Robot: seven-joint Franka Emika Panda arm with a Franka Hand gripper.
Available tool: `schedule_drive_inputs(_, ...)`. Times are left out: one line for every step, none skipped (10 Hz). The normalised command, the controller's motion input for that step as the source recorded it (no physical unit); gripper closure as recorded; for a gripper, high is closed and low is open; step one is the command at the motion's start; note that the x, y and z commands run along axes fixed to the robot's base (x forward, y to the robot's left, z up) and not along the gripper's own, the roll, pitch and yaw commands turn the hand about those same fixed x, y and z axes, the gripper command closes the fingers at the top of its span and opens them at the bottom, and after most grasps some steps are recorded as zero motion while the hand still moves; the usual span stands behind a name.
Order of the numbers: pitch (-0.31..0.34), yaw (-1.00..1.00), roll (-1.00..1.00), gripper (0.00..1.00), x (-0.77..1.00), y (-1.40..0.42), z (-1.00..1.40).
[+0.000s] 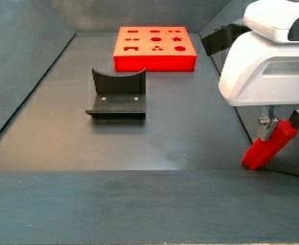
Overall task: Pick up the star object. Move up. Move to above the board. Insert the star object.
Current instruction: Pick up the star object, then move up, then move to above the board.
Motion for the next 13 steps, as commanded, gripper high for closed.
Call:
schedule_drive_inputs(0.000, 0.00, 0.00, 1.00, 0.00, 0.00, 0.00)
schedule_drive_inputs(0.000, 0.00, 0.00, 1.00, 0.00, 0.00, 0.00)
schedule_drive_inputs(0.000, 0.00, 0.00, 1.00, 0.00, 0.00, 0.83)
schedule_drive_inputs(-0.001, -0.03, -0.01, 1.00, 0.00, -0.03, 0.83)
schedule_drive_inputs(0.036, -0.04, 0.02, 1.00, -0.03, -0.03, 0.72)
schedule_drive_inputs(0.048, -0.04, 0.04, 1.00, -0.04, -0.02, 0.67)
schedule_drive_inputs(0.069, -0.03, 0.07, 1.00, -0.04, -0.02, 0.55)
schedule_drive_inputs(0.088, -0.01, 0.10, 1.00, -0.04, -0.01, 0.44)
schedule_drive_inputs(0.098, 0.00, 0.11, 1.00, -0.04, -0.02, 0.37)
schedule_drive_inputs(0.103, 0.01, 0.11, 1.00, -0.04, -0.02, 0.30)
schedule_drive_inputs(0.109, 0.02, 0.12, 1.00, -0.04, -0.01, 0.23)
schedule_drive_inputs(0.108, 0.03, 0.11, 1.00, -0.04, -0.01, 0.17)
schedule_drive_inputs(0.303, -0.11, 0.32, 1.00, -0.04, 0.16, 1.00)
